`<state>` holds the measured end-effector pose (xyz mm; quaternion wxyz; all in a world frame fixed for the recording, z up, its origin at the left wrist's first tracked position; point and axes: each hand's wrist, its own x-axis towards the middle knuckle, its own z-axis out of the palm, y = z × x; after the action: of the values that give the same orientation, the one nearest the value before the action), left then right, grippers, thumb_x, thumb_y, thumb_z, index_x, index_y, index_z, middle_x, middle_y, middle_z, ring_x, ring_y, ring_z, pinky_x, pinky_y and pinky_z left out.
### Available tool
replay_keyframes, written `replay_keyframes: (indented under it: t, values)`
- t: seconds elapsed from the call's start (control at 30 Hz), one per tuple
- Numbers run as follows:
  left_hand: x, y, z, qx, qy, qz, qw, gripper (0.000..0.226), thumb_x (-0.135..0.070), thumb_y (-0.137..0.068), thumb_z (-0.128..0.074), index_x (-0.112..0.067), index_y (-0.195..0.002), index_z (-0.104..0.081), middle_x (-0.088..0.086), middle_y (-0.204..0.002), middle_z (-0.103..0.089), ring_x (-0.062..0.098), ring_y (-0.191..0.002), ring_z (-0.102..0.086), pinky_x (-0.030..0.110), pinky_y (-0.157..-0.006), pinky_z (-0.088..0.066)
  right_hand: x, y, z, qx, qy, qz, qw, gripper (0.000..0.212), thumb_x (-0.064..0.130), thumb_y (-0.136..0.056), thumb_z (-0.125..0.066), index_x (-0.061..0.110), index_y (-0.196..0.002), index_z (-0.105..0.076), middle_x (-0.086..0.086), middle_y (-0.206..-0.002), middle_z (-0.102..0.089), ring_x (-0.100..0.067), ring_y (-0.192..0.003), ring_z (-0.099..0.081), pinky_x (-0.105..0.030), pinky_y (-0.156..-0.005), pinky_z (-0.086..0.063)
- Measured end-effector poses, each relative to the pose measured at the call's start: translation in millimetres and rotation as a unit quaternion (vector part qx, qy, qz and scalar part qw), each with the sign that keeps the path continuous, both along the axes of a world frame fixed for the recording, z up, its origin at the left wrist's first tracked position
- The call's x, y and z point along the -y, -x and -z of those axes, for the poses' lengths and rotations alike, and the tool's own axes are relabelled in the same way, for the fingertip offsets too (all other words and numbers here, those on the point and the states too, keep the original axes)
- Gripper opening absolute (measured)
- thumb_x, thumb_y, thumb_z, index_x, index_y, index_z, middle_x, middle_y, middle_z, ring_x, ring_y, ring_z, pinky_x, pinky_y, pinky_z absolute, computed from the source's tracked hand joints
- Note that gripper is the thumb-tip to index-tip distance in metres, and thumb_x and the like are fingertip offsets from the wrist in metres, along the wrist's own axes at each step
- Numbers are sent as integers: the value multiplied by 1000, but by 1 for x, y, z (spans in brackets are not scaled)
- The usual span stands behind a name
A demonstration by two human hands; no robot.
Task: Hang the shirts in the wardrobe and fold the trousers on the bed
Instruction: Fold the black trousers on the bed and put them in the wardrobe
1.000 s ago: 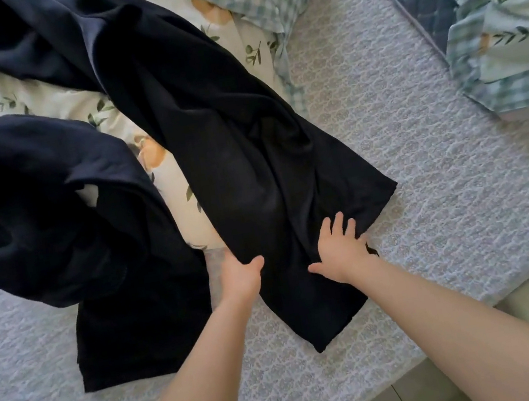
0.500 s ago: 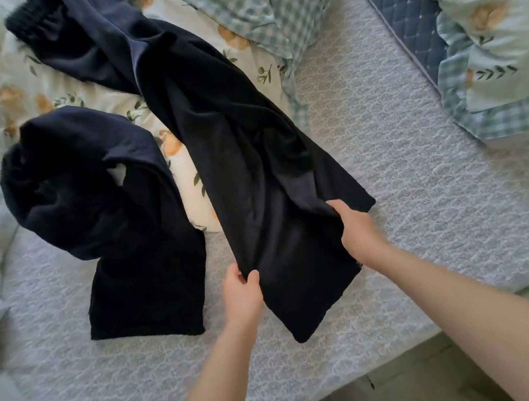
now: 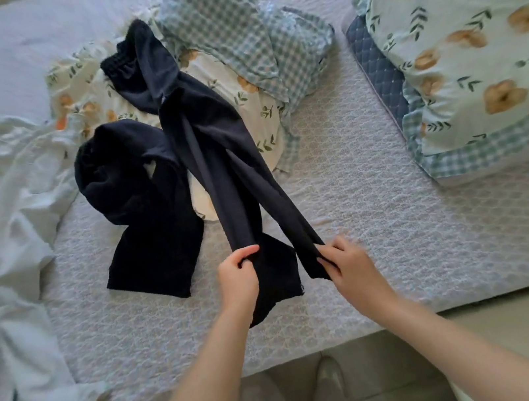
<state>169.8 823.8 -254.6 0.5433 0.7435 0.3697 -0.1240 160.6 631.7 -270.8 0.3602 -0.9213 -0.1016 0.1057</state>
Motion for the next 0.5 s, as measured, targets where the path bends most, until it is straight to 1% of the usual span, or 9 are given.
replay_keyframes:
  t: [0.03,0.1,0.17,0.23,0.3,0.33,0.4,0.43,0.5]
  values:
    - [4,1,-9,-4,11,-21,1000,41,0,-97,-40,-23,-105,-73,8,-118,-67,39,-119,-55,47,-102,-44,-2,6,-10,8,-13,-12,1000,37,11,-96,-56,26,-129,-60,0,-80,-46,-16,-67,-48,-30,-60,-45]
    - [9,-1,-27,-8,51,-70,996,30,-8,-97,-48,-17,-107,-74,-4,-104,-65,26,-116,-57,37,-101,-46,-6,15,-26,21,-25,-43,999,36,11,-95,-57,24,-129,-61,-1,-79,-45,-17,-66,-46,-32,-57,-46]
    - [14,-4,-44,-9,90,-91,992,19,-24,-95,-58,-15,-95,-74,-8,-89,-64,18,-98,-61,31,-87,-47,-9,23,-37,30,-27,-73,997,32,12,-96,-56,21,-126,-63,1,-80,-44,-15,-66,-44,-28,-55,-44]
    - [18,-6,-54,7,102,-73,992,35,-38,-92,-63,-15,-66,-58,-6,-65,-53,11,-63,-51,26,-62,-40,-11,28,-46,40,-30,-94,994,28,14,-96,-56,18,-122,-64,7,-82,-40,-9,-65,-40,-14,-57,-35]
    - [20,-6,-57,21,60,-28,998,46,-41,-87,-69,-17,-59,-42,-6,-53,-34,9,-49,-34,25,-51,-26,-14,31,-50,43,-32,-114,992,23,15,-96,-55,16,-116,-66,8,-83,-41,-8,-67,-41,-12,-60,-35]
    - [21,-7,-59,26,28,-12,999,38,-38,-86,-72,-19,-64,-48,-8,-55,-39,8,-52,-39,23,-53,-29,-16,32,-51,35,-30,-122,991,22,17,-96,-54,15,-115,-67,6,-84,-44,-10,-68,-44,-17,-60,-41]
    - [19,-7,-64,29,-45,17,998,12,-27,-86,-73,-18,-88,-66,-9,-77,-60,10,-79,-59,22,-69,-42,-19,32,-52,19,-14,-134,991,26,22,-97,-50,15,-116,-67,3,-90,-51,-15,-74,-52,-30,-66,-49]
    - [15,-6,-65,28,-81,31,996,16,-23,-87,-72,-14,-100,-69,-5,-90,-65,14,-93,-61,25,-78,-45,-20,31,-54,9,-4,-140,990,28,23,-97,-50,16,-119,-66,3,-95,-53,-16,-80,-54,-32,-71,-51]
    - [4,-3,-67,35,-129,55,990,23,-20,-89,-68,-10,-110,-68,1,-102,-67,18,-101,-61,29,-83,-46,-20,27,-63,-44,9,-145,988,28,27,-99,-51,18,-121,-66,5,-104,-54,-11,-88,-55,-27,-80,-48]
